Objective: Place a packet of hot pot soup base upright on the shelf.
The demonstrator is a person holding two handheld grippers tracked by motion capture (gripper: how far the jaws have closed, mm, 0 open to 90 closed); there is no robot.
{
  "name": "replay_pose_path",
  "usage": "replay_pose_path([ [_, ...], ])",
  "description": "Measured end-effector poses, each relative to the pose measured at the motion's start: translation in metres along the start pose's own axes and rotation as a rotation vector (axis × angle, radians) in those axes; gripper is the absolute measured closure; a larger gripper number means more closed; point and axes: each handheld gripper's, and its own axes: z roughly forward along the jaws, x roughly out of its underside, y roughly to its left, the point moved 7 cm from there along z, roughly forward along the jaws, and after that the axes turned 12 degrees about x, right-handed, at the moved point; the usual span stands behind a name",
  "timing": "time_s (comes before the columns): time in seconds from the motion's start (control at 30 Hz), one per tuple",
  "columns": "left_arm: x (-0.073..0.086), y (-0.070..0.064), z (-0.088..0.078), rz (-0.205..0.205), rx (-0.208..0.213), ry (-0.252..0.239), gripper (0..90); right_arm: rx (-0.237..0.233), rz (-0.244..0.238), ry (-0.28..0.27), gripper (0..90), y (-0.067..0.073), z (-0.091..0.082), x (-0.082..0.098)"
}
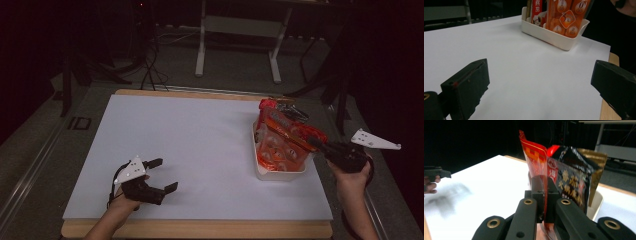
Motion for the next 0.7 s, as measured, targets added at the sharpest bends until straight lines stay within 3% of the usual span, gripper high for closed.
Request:
replay_pose_path([
  [0.13, 0.000, -0.002, 0.001, 0.006, 0.007, 0.005, 2.5, 0.017, 0.047, -0.023, 82.3, -0.009, -0.004, 0.002],
  [0.2, 0.001, -0.002, 0.001, 0.002, 0.007, 0.001, 2.5, 0.026, 0.038, -0.034, 76.5, -0.008, -0.006, -0.001],
  [0.5, 0.004, -0.003, 0.002, -0.004, 0.013, 0.005, 2.5, 0.033, 0.020, -0.103, 57.0, 0.007, -0.013, -0.032],
  [0.53, 0.004, -0.003, 0.002, -0.004, 0.013, 0.005, 2.5, 0.033, 0.020, -0.103, 57.0, 0.007, -0.013, -0.032],
  [0.57, 0.004, -0.003, 0.002, -0.005, 0.013, 0.007, 2.5, 0.026, 0.033, -0.097, 50.8, 0.013, -0.012, -0.038],
  [0.7, 0.004, -0.005, 0.003, -0.005, 0.019, 0.010, 2.5, 0.028, 0.035, -0.099, 39.8, 0.024, -0.011, -0.047],
])
